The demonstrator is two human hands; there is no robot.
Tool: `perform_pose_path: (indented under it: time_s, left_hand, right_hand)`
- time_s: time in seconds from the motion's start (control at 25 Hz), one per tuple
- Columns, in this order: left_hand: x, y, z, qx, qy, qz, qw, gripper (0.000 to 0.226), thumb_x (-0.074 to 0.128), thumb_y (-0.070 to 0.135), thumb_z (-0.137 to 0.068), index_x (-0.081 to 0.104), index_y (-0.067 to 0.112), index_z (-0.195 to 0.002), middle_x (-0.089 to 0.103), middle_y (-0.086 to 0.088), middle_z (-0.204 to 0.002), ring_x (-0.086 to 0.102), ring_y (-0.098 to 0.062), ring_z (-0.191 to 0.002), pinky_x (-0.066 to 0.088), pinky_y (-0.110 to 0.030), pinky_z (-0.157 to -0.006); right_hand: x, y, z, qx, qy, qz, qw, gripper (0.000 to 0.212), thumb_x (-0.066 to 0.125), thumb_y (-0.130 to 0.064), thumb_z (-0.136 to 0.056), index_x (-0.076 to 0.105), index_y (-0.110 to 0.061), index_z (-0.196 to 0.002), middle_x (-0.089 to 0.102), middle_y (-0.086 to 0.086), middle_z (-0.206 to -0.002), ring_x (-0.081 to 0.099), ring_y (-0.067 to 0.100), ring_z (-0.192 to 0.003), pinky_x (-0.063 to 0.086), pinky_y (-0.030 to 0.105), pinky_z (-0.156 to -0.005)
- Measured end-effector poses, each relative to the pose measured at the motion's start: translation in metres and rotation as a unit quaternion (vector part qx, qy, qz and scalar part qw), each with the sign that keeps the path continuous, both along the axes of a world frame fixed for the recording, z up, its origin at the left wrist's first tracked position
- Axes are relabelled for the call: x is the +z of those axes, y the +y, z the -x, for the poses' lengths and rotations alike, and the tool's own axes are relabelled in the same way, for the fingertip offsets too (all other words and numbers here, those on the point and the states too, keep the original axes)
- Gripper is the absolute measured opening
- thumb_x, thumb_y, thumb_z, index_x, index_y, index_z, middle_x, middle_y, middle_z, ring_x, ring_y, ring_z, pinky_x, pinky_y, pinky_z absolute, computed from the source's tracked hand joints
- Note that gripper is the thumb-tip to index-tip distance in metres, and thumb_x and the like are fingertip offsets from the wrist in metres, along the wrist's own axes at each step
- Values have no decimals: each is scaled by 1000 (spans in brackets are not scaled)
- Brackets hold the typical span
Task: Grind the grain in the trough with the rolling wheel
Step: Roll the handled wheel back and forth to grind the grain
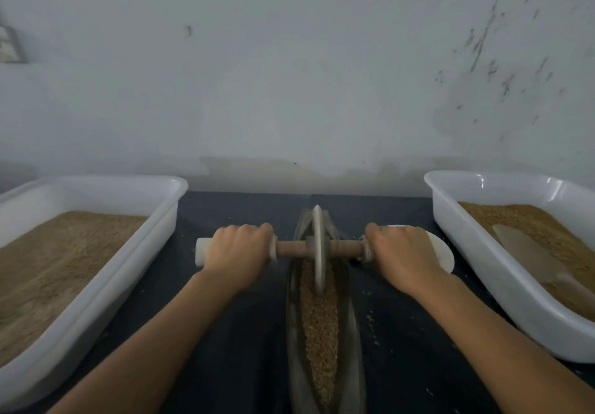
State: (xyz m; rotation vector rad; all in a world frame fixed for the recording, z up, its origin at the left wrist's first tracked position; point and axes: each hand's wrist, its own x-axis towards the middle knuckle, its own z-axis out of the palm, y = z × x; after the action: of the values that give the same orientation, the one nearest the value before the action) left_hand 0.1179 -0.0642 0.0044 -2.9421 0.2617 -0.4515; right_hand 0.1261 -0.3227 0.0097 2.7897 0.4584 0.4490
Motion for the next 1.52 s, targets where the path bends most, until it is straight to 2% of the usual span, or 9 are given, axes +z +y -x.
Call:
perform_pose_path:
  time_s: [0.12, 0.32, 0.52, 0.72, 0.84, 0.96, 1.24, 1.4, 1.52]
  left_hand:
    - [-4, 7, 29, -22, 23, -2, 1000, 24, 56, 37, -87, 33, 31, -86, 55, 9, -83, 52, -13, -68, 35, -30, -62]
    - [-1, 20, 87, -75, -23, -70, 994, 46, 65, 41, -60, 21, 37, -74, 27, 14, -56, 23, -8, -45, 7, -24, -46]
    - [-5, 6, 27, -2, -29, -30, 999, 19, 53, 31, -89, 34, 29, -89, 59, 10, -91, 56, -13, -75, 32, -29, -62]
    - [-4, 1, 11, -9, -24, -13, 1000, 25, 58, 28, -88, 33, 26, -88, 62, 6, -94, 60, -17, -78, 36, -30, -63]
    - [-10, 15, 60, -43, -24, -33, 998, 36, 66, 37, -78, 30, 35, -80, 47, 12, -68, 40, -12, -56, 28, -28, -52]
    - [-1, 21, 93, -83, -68, -75, 991, 56, 81, 41, -44, 30, 37, -68, 25, 13, -51, 18, -10, -41, 0, -21, -44]
    - [-1, 4, 4, 10, -40, -35, 999, 16, 54, 29, -88, 38, 26, -88, 62, 7, -89, 61, -19, -76, 37, -31, -61]
    - [-2, 6, 12, -10, -10, -4, 1000, 14, 56, 29, -88, 42, 26, -90, 62, 6, -88, 60, -19, -75, 46, -34, -66]
    - [-10, 17, 69, -94, -69, 3, 993, 27, 75, 23, -65, 49, 22, -75, 57, 5, -63, 55, -20, -49, 34, -27, -43]
  right_hand:
    - [-10, -11, 33, 15, 53, -14, 998, 23, 61, -25, -84, 39, -28, -90, 53, -8, -74, 54, 17, -67, 38, 33, -56]
    - [-12, -25, 91, 48, 61, 1, 997, 37, 71, -38, -66, 36, -36, -79, 35, -11, -57, 29, 7, -45, 10, 21, -44]
    - [-12, -6, 27, -14, 3, 2, 1000, 25, 60, -25, -85, 36, -27, -91, 52, -7, -78, 43, 15, -62, 27, 26, -51]
    - [-9, -7, 12, -14, -14, 0, 1000, 26, 61, -27, -84, 35, -25, -86, 48, -6, -69, 52, 17, -61, 34, 32, -51]
    - [-16, -21, 68, 77, -20, -17, 997, 49, 85, -21, -46, 43, -25, -71, 39, -7, -51, 27, 13, -42, 11, 24, -41]
    - [-18, -31, 98, 110, -20, -46, 993, 58, 87, -17, -24, 44, -24, -63, 38, -9, -46, 19, 9, -38, 2, 16, -44]
    - [-16, -4, 3, -27, -59, -17, 998, 20, 63, -26, -84, 45, -21, -90, 58, -3, -74, 41, 18, -55, 23, 30, -48]
    - [-13, -9, 12, -21, -33, -14, 999, 27, 64, -27, -82, 38, -23, -86, 55, -3, -71, 46, 19, -57, 27, 30, -49]
    - [-18, -21, 71, 64, -57, -16, 996, 33, 75, -18, -58, 45, -22, -71, 51, -5, -55, 44, 16, -41, 13, 22, -41]
